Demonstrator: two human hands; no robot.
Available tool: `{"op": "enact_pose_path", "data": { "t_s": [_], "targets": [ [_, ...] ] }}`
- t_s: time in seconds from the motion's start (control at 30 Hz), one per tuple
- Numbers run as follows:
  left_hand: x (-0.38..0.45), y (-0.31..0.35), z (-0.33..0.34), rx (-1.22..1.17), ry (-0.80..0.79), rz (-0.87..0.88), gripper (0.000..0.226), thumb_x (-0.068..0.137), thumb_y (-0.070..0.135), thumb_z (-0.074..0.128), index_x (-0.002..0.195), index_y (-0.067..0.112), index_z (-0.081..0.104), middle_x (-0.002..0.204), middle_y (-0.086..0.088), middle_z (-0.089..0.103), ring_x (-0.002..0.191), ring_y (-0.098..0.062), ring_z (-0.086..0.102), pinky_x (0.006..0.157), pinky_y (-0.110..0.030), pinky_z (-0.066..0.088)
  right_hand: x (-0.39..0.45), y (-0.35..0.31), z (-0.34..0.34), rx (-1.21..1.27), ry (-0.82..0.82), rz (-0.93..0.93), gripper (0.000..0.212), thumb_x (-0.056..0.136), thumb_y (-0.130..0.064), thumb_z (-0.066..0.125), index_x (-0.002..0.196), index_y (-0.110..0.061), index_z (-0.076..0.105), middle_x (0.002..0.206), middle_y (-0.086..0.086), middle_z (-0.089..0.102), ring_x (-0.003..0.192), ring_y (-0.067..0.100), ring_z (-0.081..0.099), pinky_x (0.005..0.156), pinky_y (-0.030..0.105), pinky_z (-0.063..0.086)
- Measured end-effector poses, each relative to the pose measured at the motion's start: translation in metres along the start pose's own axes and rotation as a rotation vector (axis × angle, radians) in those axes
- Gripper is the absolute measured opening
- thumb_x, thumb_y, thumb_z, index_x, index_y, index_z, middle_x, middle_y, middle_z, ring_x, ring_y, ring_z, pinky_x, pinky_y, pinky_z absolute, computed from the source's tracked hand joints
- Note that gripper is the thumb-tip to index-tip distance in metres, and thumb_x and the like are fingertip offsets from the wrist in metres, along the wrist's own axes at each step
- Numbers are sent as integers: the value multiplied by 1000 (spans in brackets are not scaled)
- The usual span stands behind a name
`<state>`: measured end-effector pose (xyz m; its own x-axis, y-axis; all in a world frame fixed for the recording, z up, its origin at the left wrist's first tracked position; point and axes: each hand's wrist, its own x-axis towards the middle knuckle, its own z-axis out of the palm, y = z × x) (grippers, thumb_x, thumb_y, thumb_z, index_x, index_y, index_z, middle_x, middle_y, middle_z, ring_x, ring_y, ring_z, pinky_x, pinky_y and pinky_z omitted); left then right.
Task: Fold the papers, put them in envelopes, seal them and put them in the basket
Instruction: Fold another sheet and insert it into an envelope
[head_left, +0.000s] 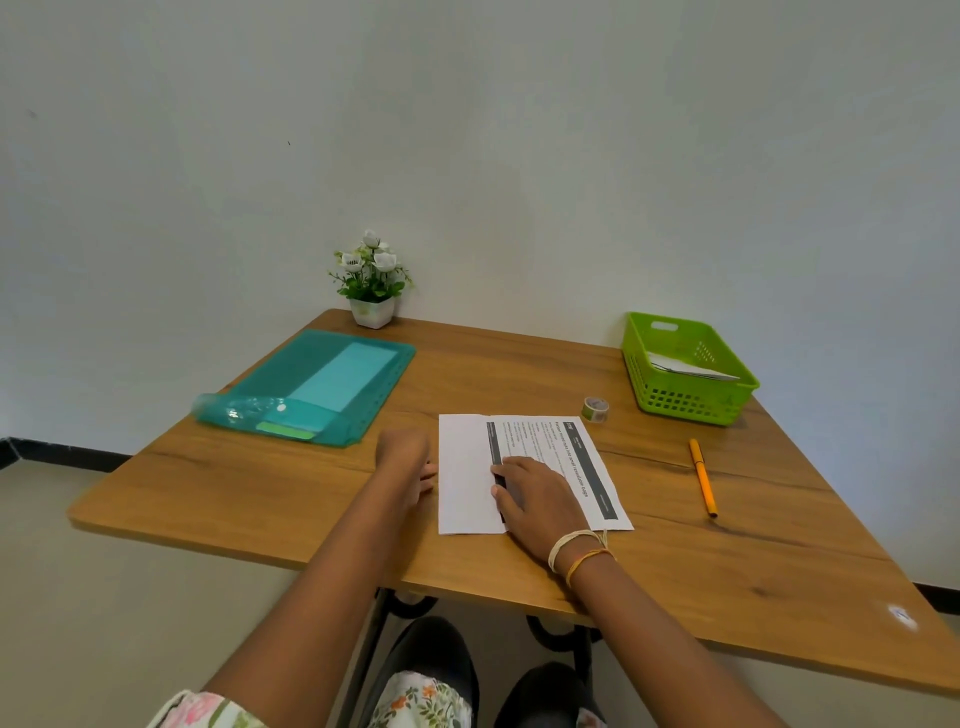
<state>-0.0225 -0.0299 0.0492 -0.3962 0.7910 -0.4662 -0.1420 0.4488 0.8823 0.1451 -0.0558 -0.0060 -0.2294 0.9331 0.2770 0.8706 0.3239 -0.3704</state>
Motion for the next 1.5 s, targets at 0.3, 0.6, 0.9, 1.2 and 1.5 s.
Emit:
{"op": "enact_pose_path", "data": {
  "t_s": [0.3,0.6,0.9,1.2,1.5],
  "targets": [
    [1,12,-16,-104,-214,-215,16,97,5,46,111,0,51,99,-21,61,89,-25,65,75,-30,56,-2,-1,-3,19,5,-9,37,97,-35,44,131,-25,54,134,-4,54,118,12,51,102,26,40],
    [-13,-29,11,26,-405,419,25,100,19,48,120,17,62,94,-1,70,78,-17,68,63,-30,58,15,-19,-18,502,-25,240,59,94,-57,36,93,-7,67,99,9,64,90,22,60,73,30,44],
    [-2,-67,28,848,-198,954,40,95,32,53,134,22,53,138,2,51,126,-12,43,103,-30,40,38,-14,-34,435,-105,598,33,86,-9,49,117,-3,60,118,15,62,99,28,57,74,27,43],
    [-2,-55,22,412,-120,752,49,92,15,60,138,25,45,122,9,51,94,-4,54,66,-13,43,33,-15,-28,641,-50,624,46,90,-2,48,136,-6,47,139,13,49,121,30,50,92,29,42],
    [7,-54,18,158,-108,591,36,87,6,66,120,21,63,117,1,62,83,-1,59,67,-16,50,25,-30,-14,-138,-10,345,44,92,-33,53,129,-10,49,138,12,40,126,28,39,99,34,40]
  ]
}}
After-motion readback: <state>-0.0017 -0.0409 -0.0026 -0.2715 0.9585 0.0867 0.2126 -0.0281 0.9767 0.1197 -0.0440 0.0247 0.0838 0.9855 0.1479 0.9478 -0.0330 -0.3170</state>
